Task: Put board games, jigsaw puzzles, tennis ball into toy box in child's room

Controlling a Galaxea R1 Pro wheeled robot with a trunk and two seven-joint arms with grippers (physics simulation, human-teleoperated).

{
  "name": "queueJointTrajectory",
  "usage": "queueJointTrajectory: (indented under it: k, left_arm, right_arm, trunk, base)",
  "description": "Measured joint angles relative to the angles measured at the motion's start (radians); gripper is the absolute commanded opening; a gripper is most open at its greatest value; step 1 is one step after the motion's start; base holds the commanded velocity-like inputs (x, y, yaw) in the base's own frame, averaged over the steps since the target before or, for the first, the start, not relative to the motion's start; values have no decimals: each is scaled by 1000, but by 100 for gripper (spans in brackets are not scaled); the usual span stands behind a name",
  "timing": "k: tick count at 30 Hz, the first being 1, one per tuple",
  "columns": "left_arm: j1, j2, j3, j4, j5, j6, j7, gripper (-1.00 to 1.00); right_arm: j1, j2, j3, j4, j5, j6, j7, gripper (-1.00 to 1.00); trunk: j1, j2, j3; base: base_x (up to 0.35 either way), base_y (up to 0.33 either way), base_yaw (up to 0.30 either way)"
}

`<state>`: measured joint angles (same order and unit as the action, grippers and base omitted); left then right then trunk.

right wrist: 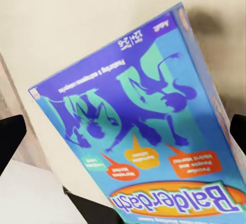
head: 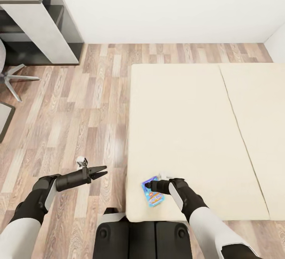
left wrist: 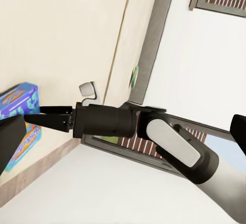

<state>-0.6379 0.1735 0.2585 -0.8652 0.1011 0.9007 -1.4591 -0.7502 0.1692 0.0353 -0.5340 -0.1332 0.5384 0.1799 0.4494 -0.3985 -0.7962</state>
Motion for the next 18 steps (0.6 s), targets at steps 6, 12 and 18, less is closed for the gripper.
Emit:
queueJointTrajectory:
  k: [6,12,18]
  left_arm:
    - [0,0,0,0,1,0,-1,100]
    - [0,1,1,0,1,0,-1,100]
    - [0,0,0,0,1,0,-1,100]
  right_arm:
    - [0,0,0,0,-1,0,0,100]
    - [0,0,0,0,-1,0,0,100]
    - [0,0,0,0,-1,2,0,100]
  trunk:
    - [0,0,0]
    - [0,0,0]
    - [0,0,0]
  base:
    - [0,83,0]
    - [0,12,0]
    - [0,1,0]
